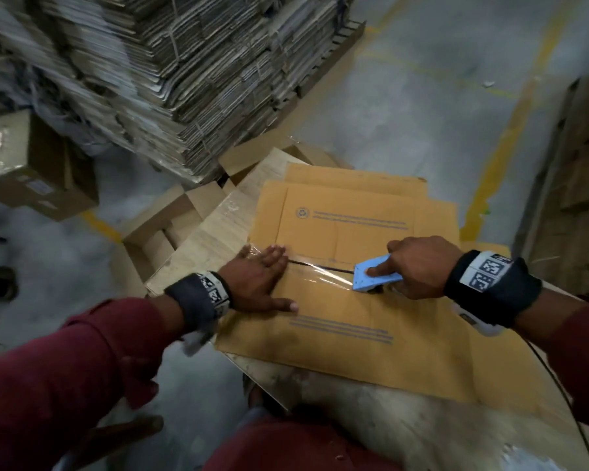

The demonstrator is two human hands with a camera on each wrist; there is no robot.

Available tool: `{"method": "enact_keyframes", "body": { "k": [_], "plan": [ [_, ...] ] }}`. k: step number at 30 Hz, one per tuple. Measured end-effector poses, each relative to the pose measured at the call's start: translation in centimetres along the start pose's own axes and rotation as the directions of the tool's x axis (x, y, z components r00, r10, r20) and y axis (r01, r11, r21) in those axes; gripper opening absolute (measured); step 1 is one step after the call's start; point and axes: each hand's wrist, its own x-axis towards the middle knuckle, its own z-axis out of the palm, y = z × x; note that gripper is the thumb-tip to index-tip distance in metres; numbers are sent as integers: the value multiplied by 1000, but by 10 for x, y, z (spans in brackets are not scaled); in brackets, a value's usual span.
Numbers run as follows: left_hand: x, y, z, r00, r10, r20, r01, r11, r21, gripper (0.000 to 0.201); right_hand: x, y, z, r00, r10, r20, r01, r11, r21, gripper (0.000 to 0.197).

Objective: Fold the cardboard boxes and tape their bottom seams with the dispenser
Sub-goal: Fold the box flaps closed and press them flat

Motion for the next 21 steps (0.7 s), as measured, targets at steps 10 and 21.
{"method": "enact_keyframes", "body": {
  "k": [10, 21],
  "plan": [
    [69, 83, 9, 997, 42, -62, -37, 996, 76, 130, 4, -1, -2, 999, 10, -40, -8, 998, 61, 48],
    [76, 74, 22, 998, -20, 60, 19, 1000, 7, 134, -18, 9, 2, 1000, 20, -17, -17, 989, 148, 52]
  ]
}}
